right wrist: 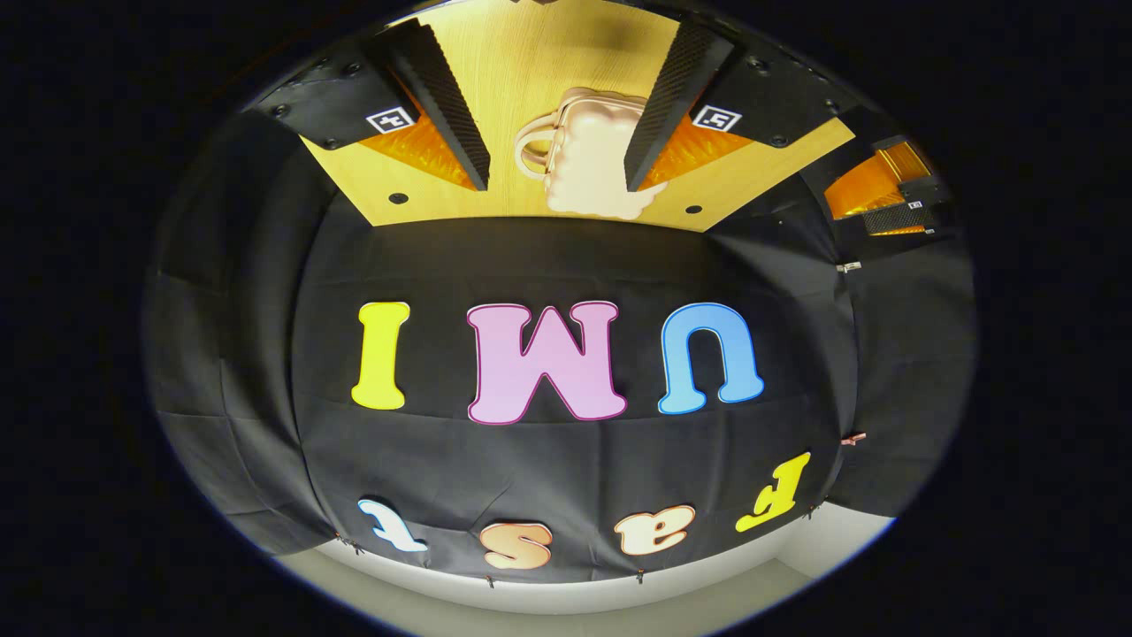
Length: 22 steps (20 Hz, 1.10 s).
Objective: First open the suitcase, pack the skin care products into it, and then close the suitcase.
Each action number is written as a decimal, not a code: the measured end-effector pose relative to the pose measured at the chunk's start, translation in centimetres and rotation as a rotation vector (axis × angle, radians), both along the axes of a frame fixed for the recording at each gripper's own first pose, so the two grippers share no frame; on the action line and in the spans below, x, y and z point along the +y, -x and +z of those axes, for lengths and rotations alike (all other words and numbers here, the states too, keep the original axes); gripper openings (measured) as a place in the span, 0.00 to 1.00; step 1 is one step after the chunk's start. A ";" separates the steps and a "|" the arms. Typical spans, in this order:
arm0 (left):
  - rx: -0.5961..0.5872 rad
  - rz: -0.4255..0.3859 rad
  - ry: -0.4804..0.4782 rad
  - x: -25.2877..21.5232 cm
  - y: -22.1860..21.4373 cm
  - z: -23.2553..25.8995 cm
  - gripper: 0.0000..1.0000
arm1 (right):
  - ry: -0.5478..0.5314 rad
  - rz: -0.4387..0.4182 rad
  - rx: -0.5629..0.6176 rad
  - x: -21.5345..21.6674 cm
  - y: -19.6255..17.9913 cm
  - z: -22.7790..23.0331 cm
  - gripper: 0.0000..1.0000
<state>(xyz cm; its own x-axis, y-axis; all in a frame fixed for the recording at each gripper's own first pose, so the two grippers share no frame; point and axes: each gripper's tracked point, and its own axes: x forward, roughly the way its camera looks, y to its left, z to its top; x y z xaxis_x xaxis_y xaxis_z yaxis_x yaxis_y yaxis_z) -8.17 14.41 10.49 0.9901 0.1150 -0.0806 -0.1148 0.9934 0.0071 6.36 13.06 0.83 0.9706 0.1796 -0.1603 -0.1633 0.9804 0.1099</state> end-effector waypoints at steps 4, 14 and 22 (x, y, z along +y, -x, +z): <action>0.012 -0.008 -0.007 -0.2 0.3 -0.4 0.96 | -0.001 0.004 0.009 0.2 0.1 -0.3 0.97; 0.006 -0.004 -0.023 -0.3 0.9 0.0 0.96 | -0.004 0.055 0.000 2.1 0.3 0.2 0.97; 0.011 0.014 -0.011 0.2 1.4 -0.3 0.96 | -0.002 0.059 -0.004 2.4 0.1 0.4 0.97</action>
